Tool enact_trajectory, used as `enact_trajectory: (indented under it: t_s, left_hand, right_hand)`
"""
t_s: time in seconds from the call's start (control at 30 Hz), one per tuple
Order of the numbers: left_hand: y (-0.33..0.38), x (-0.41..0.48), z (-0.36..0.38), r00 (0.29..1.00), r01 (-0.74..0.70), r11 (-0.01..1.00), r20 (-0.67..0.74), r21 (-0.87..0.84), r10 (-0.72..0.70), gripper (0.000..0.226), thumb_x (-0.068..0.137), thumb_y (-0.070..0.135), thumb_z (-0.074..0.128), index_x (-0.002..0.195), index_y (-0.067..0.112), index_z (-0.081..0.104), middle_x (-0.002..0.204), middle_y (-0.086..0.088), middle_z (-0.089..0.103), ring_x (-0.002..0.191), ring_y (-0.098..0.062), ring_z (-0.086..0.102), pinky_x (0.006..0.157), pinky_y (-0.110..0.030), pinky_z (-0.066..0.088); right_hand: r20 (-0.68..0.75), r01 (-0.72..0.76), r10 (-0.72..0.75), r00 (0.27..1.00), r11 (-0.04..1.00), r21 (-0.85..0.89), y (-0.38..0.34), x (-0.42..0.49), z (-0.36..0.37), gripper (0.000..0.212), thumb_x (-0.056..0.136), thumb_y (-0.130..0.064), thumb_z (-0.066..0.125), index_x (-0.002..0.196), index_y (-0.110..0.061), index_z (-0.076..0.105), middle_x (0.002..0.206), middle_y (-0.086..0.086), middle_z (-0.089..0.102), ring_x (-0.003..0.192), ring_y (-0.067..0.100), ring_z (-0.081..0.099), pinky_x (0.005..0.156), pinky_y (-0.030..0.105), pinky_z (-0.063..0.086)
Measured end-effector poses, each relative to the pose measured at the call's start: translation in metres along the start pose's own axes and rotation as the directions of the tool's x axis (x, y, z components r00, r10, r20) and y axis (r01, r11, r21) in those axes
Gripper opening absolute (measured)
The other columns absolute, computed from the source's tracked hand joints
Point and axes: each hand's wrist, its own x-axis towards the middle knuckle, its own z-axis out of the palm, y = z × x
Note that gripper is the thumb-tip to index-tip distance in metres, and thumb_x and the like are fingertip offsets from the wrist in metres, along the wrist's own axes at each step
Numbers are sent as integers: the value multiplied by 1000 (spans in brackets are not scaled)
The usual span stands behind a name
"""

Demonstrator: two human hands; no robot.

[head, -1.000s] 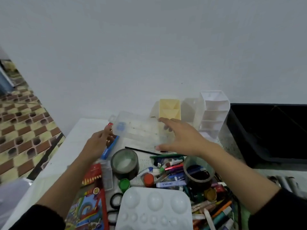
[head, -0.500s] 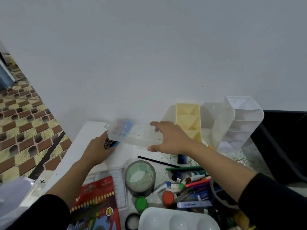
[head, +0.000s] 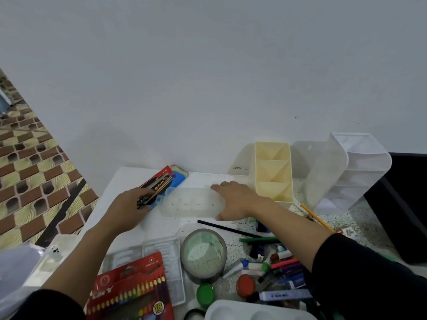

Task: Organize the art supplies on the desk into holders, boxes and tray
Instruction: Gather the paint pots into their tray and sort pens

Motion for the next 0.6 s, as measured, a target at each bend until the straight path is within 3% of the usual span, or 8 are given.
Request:
enact_trajectory:
  t_s: [0.17, 0.27, 0.37, 0.5, 0.6]
  left_hand:
    - [8, 5, 1, 999, -34, 998, 26, 46, 33, 39, 97, 12, 53, 131, 28, 63, 126, -5, 62, 97, -16, 50, 81, -27, 39]
    - [20, 6, -3, 999, -31, 999, -22, 38, 32, 35, 100, 15, 51, 131, 28, 62, 120, -4, 64, 94, -17, 53, 74, -26, 40]
    - [46, 0, -9, 991, -95, 995, -98, -19, 93, 27, 98, 17, 57, 122, 27, 65, 108, 0, 65, 92, -17, 57, 76, -27, 42]
    - [96, -22, -11, 960, -277, 949, -89, -149, 266, 13, 96, 21, 62, 101, 33, 66, 87, 12, 63, 79, -3, 59, 69, -19, 44]
    - [125, -30, 6, 911, -407, 898, -11, -169, 411, 11, 96, 26, 63, 95, 36, 66, 80, 13, 61, 79, -5, 58, 68, -20, 44]
  right_hand:
    - [30, 40, -45, 999, 987, 158, 3, -2, -2, 91, 87, -35, 72, 159, -23, 18, 161, 6, 27, 148, 25, 25, 120, 39, 26]
    - [-150, 106, -53, 987, 923, 369, 5, -16, -15, 69, 89, -33, 73, 150, -30, 40, 150, -2, 43, 140, 16, 37, 114, 33, 32]
    - [-338, 209, -35, 941, 843, 495, 11, -40, -26, 38, 88, -27, 75, 124, -26, 64, 122, -7, 63, 113, 5, 56, 98, 26, 47]
    - [-474, 240, 3, 880, 860, 451, 24, -75, -24, 9, 92, -17, 66, 99, -19, 71, 95, -7, 69, 82, 8, 62, 71, 19, 52]
    - [-448, 159, 5, 894, 931, 329, 40, -98, -16, 9, 94, -21, 62, 94, -22, 71, 87, -12, 68, 74, 5, 60, 68, 23, 52]
